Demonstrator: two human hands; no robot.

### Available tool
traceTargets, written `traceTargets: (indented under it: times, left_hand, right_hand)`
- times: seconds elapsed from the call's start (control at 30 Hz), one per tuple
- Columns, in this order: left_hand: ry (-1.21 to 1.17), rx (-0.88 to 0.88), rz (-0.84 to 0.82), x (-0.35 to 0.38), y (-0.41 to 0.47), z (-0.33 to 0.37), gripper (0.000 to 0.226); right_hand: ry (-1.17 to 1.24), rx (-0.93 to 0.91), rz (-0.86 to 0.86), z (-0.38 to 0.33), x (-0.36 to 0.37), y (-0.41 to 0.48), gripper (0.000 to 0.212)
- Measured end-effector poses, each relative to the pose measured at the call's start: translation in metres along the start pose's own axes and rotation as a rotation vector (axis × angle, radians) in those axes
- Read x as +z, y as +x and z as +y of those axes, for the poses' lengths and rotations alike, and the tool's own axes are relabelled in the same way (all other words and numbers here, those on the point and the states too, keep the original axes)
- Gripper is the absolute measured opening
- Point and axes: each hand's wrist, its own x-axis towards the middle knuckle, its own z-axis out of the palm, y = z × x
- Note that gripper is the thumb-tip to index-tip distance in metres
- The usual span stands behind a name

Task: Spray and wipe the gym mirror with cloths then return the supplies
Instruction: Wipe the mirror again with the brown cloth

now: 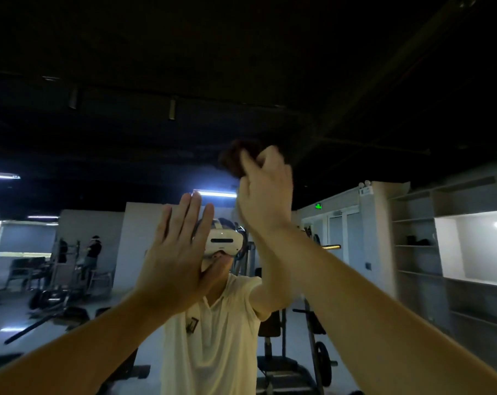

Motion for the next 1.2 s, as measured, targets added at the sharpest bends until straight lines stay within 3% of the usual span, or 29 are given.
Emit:
traceTargets:
  times: [0.1, 0.17, 0.27, 0.37, 0.47, 0.6, 0.8, 0.87, 0.97, 1.03, 1.1, 1.2]
  left_hand:
    - [-0.001, 0.032, -0.018, -0.005, 0.0, -0.006, 0.092]
    - [0.01, 0.093, -0.047, -0.013, -0.001, -0.019, 0.09]
    - [0.068, 0.107, -0.067, -0.023, -0.005, -0.056, 0.087]
    - [0.06, -0.106, -0.032, -0.032, -0.01, -0.095, 0.09]
    - [0.039, -0.205, -0.022, -0.03, -0.012, -0.111, 0.095]
    - [0.039, -0.196, 0.002, -0.02, -0.014, -0.108, 0.096]
    - [0.064, -0.166, -0.03, -0.023, -0.025, -0.109, 0.095]
    - [0.065, -0.148, -0.025, -0.022, -0.032, -0.108, 0.094]
    - [0.048, -0.137, -0.014, -0.021, -0.038, -0.108, 0.092]
    - [0.053, -0.129, -0.008, -0.021, -0.036, -0.108, 0.091]
    - [0.049, -0.123, -0.006, -0.021, -0.037, -0.107, 0.091]
    - [0.045, -0.126, -0.005, -0.021, -0.037, -0.108, 0.09]
  right_hand:
    - [-0.01, -0.399, -0.173, 0.016, -0.01, -0.035, 0.05]
    - [-0.068, -0.512, -0.184, 0.047, -0.023, -0.025, 0.054]
    - [-0.167, -0.179, -0.093, 0.078, -0.03, 0.016, 0.056]
    - [-0.219, 0.151, -0.012, 0.063, -0.011, 0.05, 0.053]
    - [-0.182, 0.273, 0.058, 0.026, 0.007, 0.055, 0.051]
    - [-0.054, 0.012, 0.015, -0.014, 0.01, 0.015, 0.052]
    - [-0.056, -0.621, -0.195, -0.006, -0.005, -0.053, 0.06]
    - [-0.117, -0.509, -0.139, 0.013, -0.008, -0.025, 0.063]
    - [-0.175, -0.025, 0.004, 0.018, 0.0, 0.031, 0.055]
    - [-0.18, 0.169, 0.052, 0.001, 0.012, 0.053, 0.051]
    - [-0.114, 0.226, 0.07, -0.032, 0.02, 0.046, 0.049]
    - [-0.012, -0.006, 0.012, -0.078, 0.024, -0.018, 0.053]
